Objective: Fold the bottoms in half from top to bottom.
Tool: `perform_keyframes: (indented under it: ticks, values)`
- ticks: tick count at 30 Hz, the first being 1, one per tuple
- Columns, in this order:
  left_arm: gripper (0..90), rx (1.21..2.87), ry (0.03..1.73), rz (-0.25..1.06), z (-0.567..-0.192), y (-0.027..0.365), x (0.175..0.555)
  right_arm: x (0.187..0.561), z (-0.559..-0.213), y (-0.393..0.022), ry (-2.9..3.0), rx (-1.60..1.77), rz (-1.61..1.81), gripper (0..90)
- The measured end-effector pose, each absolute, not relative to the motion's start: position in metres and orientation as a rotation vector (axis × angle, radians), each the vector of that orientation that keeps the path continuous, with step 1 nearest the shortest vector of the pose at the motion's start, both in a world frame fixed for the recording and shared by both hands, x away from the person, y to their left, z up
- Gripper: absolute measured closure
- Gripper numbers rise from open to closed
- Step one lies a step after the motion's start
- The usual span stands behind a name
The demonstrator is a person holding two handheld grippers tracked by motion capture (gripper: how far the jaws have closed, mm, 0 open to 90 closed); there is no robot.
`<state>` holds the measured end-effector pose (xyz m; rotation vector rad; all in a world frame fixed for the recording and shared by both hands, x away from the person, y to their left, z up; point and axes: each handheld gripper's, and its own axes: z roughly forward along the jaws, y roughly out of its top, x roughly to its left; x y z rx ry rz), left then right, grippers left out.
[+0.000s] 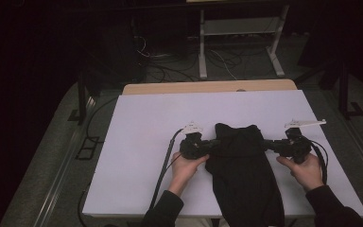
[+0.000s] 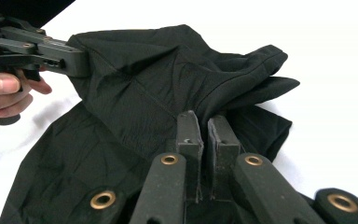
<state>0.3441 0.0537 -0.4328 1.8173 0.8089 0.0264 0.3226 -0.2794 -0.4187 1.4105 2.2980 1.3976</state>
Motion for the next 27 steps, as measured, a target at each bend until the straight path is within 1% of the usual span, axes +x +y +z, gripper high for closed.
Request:
perform_keyframes:
  ticks: [2, 6, 18, 27]
  values:
    - [86.5, 1.805, 0.804, 0.021, -0.432, 0.055, 0.341, 0.320, -0.418, -0.281, 2.299, 1.416, 1.403, 84.2]
    - [86.3, 1.788, 0.800, -0.041, -0.432, 0.056, 0.335, 0.316, -0.419, -0.283, 2.307, 1.412, 1.398, 84.2]
    - [86.4, 1.814, 0.783, -0.098, -0.438, 0.055, 0.317, 0.305, -0.424, -0.286, 2.342, 1.446, 1.379, 84.1]
    - [86.5, 1.867, 0.781, -0.083, -0.445, 0.055, 0.307, 0.296, -0.425, -0.284, 2.368, 1.442, 1.361, 84.0]
